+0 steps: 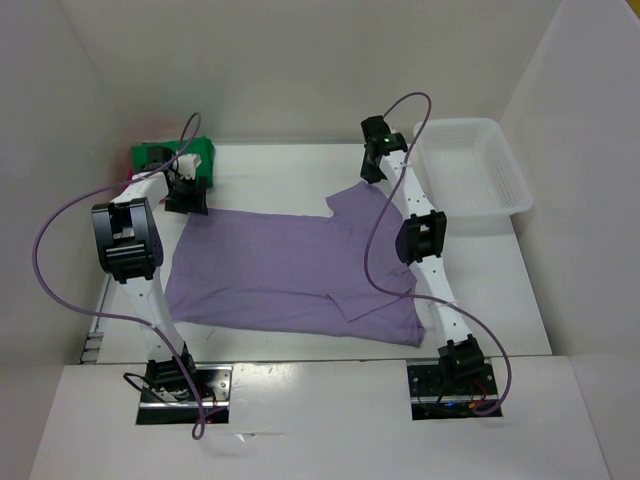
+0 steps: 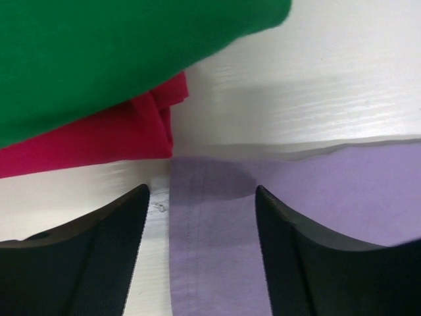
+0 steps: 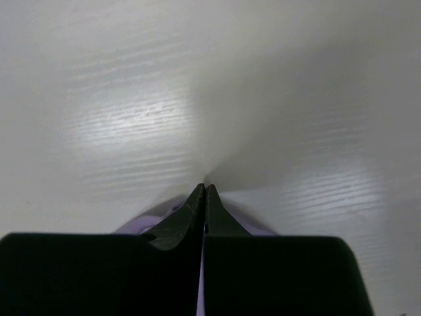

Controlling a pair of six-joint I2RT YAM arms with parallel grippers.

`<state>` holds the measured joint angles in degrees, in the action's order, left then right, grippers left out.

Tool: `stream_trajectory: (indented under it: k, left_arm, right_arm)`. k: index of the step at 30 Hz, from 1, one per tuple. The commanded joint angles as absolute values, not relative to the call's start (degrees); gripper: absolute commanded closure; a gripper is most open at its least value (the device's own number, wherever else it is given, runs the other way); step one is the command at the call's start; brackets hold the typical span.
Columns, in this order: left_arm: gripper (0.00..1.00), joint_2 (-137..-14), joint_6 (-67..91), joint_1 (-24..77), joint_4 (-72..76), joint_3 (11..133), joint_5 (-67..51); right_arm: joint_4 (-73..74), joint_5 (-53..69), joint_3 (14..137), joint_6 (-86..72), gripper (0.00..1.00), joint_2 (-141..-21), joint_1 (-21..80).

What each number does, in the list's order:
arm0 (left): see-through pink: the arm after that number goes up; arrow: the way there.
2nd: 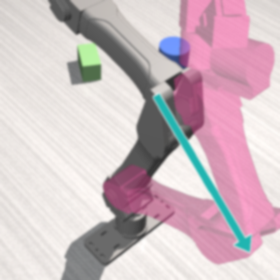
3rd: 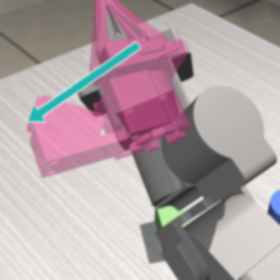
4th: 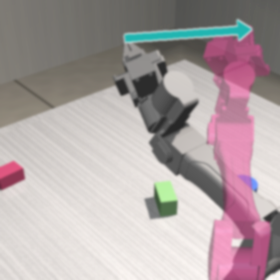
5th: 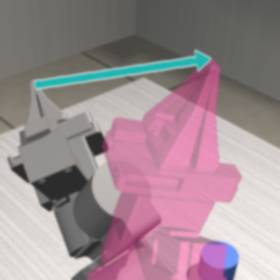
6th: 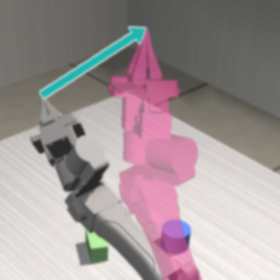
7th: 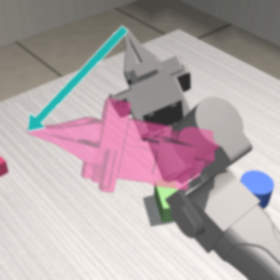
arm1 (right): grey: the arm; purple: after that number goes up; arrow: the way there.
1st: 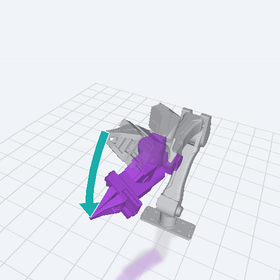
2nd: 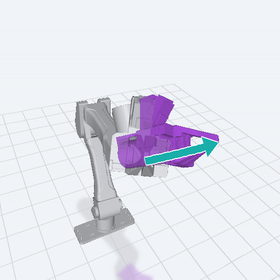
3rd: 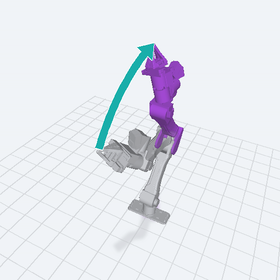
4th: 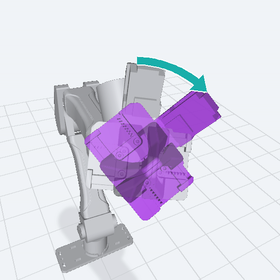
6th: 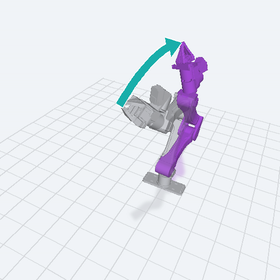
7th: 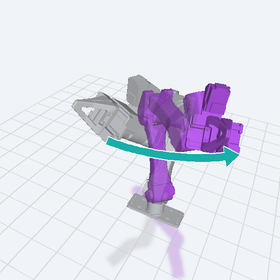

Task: Fold and stack the t-shirts
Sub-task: Grap the side of the flattened tshirt furthest away from the robot with both arms

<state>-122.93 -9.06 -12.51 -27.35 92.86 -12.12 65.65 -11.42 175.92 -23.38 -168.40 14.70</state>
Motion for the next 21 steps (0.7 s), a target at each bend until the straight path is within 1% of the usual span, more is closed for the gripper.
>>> stream_trajectory:
  k: [1, 4, 5, 8, 11, 12, 13, 14, 16, 17, 18, 21]
  left_arm:
    - [0.29, -123.93, -7.21, -12.74, -27.86, 91.86, -16.08]
    - [0.29, -123.93, -6.68, -12.22, -26.72, 90.62, -16.00]
    - [0.26, -124.71, -6.68, -12.22, -26.11, 90.62, -15.30]
    - [0.26, -126.56, -6.15, -12.22, -26.10, 91.14, -15.29]
    - [0.35, -127.87, -6.15, -12.22, -26.10, 92.19, -16.70]
    - [0.40, -127.88, -6.15, -12.22, -26.10, 92.20, -17.40]
    - [0.52, -127.88, -6.15, -12.22, -26.10, 92.72, -18.10]
    - [0.61, -127.88, -6.67, -12.22, -26.10, 92.72, -18.11]
    - [0.81, -128.41, -7.21, -12.22, -26.81, 92.72, -18.11]
    - [0.98, -128.41, -7.21, -12.22, -26.81, 92.72, -18.11]
    - [1.00, -127.89, -7.82, -12.22, -27.33, 92.72, -18.11]
    - [1.00, -125.61, -9.31, -12.22, -27.33, 91.15, -19.77]
  right_arm:
    - [68.20, -10.72, 173.07, -23.82, 1.00, -160.94, 17.22]
    - [68.73, -11.51, 171.75, -23.82, 1.00, -158.65, 17.84]
    - [68.73, -12.04, 171.74, -23.82, 1.00, -158.64, 17.84]
    - [68.73, -12.04, 170.60, -23.82, 1.00, -157.32, 17.84]
    - [69.26, -12.66, 169.28, -23.82, 1.00, -156.27, 17.84]
    - [69.78, -13.18, 168.76, -23.82, 1.00, -156.27, 17.84]
    - [69.79, -13.18, 167.79, -23.82, 1.00, -155.66, 17.84]
    - [70.31, -13.18, 167.26, -23.82, 1.00, -155.65, 17.84]
    - [70.31, -13.18, 165.85, -24.34, 1.00, -155.65, 17.84]
    - [70.31, -13.18, 164.72, -24.35, 1.00, -155.13, 17.84]
    - [70.83, -13.18, 164.10, -24.35, 1.00, -155.13, 17.84]
    - [70.84, -12.48, 161.20, -24.35, 1.00, -153.46, 17.84]
